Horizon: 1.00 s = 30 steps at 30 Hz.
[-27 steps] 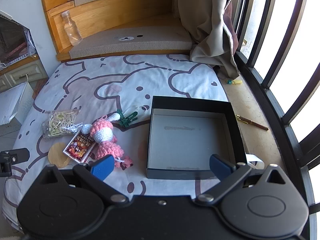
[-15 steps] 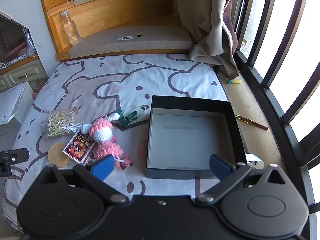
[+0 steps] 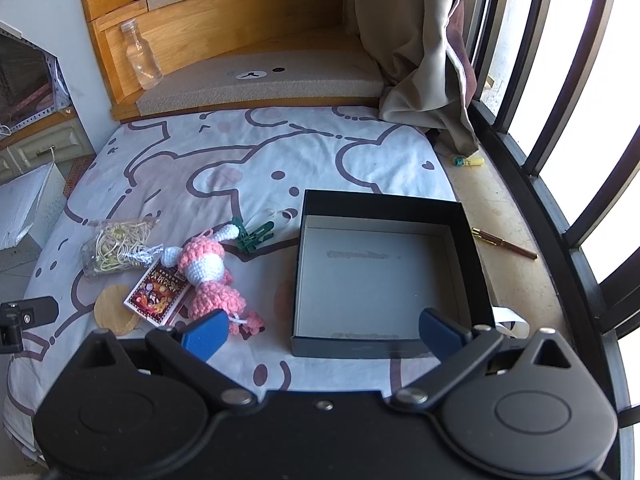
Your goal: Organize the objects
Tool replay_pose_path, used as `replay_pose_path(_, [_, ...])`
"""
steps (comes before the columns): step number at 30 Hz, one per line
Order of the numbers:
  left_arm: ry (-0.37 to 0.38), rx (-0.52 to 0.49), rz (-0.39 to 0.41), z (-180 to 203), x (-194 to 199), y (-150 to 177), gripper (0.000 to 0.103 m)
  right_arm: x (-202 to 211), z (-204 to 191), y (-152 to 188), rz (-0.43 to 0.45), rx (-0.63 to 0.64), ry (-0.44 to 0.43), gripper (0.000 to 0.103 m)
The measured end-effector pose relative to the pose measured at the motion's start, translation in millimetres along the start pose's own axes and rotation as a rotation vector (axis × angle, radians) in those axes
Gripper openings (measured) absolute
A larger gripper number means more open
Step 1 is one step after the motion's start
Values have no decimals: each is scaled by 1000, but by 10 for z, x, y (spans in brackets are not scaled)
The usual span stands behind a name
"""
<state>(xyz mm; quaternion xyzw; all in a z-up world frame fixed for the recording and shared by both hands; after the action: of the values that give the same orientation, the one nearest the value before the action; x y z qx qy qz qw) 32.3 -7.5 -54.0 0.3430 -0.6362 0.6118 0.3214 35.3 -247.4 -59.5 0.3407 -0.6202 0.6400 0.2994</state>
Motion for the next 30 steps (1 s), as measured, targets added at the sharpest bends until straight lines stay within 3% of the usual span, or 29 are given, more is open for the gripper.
replay_pose_path(30, [7, 2, -1, 5, 11, -19, 103, -6, 5, 6, -4, 0, 3, 102])
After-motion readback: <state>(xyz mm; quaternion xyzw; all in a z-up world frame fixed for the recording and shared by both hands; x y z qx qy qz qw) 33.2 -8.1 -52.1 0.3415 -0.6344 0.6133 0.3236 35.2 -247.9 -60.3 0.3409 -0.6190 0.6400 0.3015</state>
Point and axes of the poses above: each gripper's, at about its wrist camera, not at the fingertips, and x roughly against the way its jaws point, z to its right, y to its underside, the point moved 6 cm from there along -x, roughly the way its jaws point, and after that the axes turned 1 degree about -y, right-handed, at the moved point
